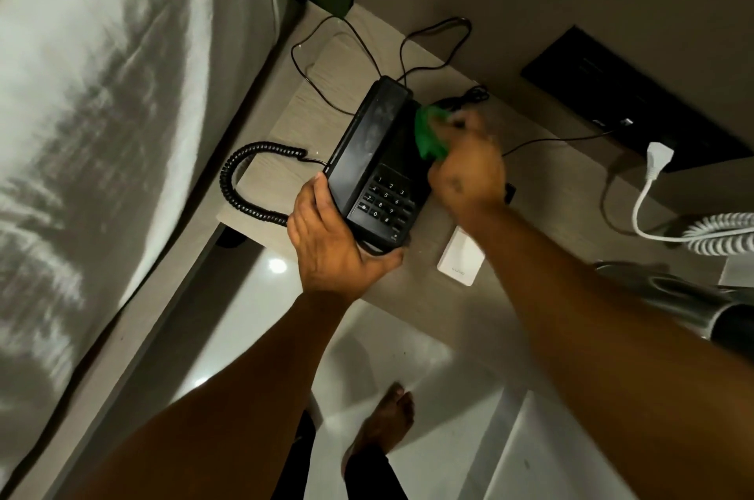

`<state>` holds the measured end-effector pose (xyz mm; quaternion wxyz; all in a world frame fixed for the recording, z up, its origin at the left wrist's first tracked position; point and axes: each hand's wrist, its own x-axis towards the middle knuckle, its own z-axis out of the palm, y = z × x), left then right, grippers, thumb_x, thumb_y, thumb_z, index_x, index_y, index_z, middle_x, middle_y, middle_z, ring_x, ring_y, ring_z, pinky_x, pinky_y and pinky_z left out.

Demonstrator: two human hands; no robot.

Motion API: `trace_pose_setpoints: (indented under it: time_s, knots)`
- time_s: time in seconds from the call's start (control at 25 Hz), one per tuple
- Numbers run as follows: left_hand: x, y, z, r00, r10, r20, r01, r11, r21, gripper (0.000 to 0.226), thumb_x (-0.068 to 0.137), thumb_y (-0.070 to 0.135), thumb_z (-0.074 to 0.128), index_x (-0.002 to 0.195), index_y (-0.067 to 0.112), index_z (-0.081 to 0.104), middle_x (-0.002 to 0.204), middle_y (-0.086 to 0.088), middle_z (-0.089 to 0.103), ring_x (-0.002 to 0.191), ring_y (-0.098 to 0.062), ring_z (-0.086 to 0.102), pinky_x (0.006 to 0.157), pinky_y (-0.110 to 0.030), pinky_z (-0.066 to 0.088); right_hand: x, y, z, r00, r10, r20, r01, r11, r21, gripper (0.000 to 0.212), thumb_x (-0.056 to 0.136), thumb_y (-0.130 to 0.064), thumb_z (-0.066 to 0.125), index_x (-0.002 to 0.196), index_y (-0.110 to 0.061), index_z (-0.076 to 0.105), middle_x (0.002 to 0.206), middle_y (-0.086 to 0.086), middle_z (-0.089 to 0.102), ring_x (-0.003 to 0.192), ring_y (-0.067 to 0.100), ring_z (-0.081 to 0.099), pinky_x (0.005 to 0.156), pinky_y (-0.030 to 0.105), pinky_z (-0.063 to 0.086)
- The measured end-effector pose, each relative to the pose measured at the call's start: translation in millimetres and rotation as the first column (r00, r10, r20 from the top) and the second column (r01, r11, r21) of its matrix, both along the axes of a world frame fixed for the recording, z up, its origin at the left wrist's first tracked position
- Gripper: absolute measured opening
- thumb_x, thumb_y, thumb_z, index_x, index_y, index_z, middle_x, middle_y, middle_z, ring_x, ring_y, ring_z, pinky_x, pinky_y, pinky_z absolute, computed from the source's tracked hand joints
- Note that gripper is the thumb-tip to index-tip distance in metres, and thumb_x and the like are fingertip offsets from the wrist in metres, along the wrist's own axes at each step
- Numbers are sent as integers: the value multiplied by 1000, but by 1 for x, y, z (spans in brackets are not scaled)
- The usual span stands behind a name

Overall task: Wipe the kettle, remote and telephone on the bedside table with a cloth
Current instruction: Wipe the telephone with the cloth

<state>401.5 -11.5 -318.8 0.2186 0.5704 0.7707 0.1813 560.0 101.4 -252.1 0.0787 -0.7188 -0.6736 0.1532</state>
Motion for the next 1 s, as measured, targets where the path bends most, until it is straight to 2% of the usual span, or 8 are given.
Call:
trace_pose_setpoints:
  time_s: [0.12,0.28,0.4,0.52,0.6,0.68,0.84,1.0]
  knots:
    - [-1,0,1,1000,-12,10,12,1000,-6,145,51,93,61,157,3,22,155,-21,37,144,-38,37,119,-54,31,12,37,3,993,-107,-58,104,993,-57,57,77,-2,65,130,-19,56,134,10,47,119,30,48,91,26,43]
    - [-1,-1,0,1000,-17,13,17,1000,-25,147,50,92,63,158,2,20,156,-21,35,144,-36,34,119,-55,30,-9,-22,2,997,77,20,-78,996,37,62,75,-6,69,131,-26,51,134,6,41,119,31,41,82,38,53]
    - [-2,-2,-1,999,-26,31,26,1000,-4,144,58,98,52,159,1,18,158,-22,33,147,-38,34,120,-56,29,-25,-84,-11,992,108,-67,-110,994,-23,37,89,-35,63,123,-36,49,126,-2,41,109,21,50,69,23,51]
    - [-3,-3,-2,997,-40,63,40,999,-9,144,56,92,59,160,3,13,161,-22,30,149,-39,31,122,-58,27,-30,-103,-17,974,219,-62,-222,974,-49,38,93,-47,51,128,-33,48,128,-3,39,109,14,44,74,22,49]
    - [-1,-2,1,999,-31,44,32,999,-24,147,51,91,63,159,2,16,159,-23,32,148,-40,32,121,-58,27,-24,-83,-6,990,112,-82,-110,994,17,31,93,-41,54,123,-33,49,127,-2,40,106,18,48,76,27,52]
    - [-1,-1,3,1000,-15,16,15,1000,-19,147,49,88,67,158,1,21,156,-22,36,145,-39,35,119,-58,30,-17,-43,0,999,37,-19,-36,997,61,44,87,-19,65,125,-33,49,131,4,41,111,27,48,78,34,53]
    - [-1,-1,2,1000,-19,-2,19,1000,-3,146,49,87,68,158,1,23,155,-21,37,145,-38,36,119,-57,31,-2,35,10,996,-77,37,79,996,-52,52,79,-6,66,128,-17,56,132,14,45,117,33,46,92,33,47]
    - [-2,0,2,1000,-21,8,21,1000,-5,145,50,86,69,157,1,21,155,-22,37,144,-36,35,118,-55,32,-29,-10,5,995,-71,72,67,996,56,54,74,-5,68,124,-23,57,129,6,44,115,29,42,73,37,54]
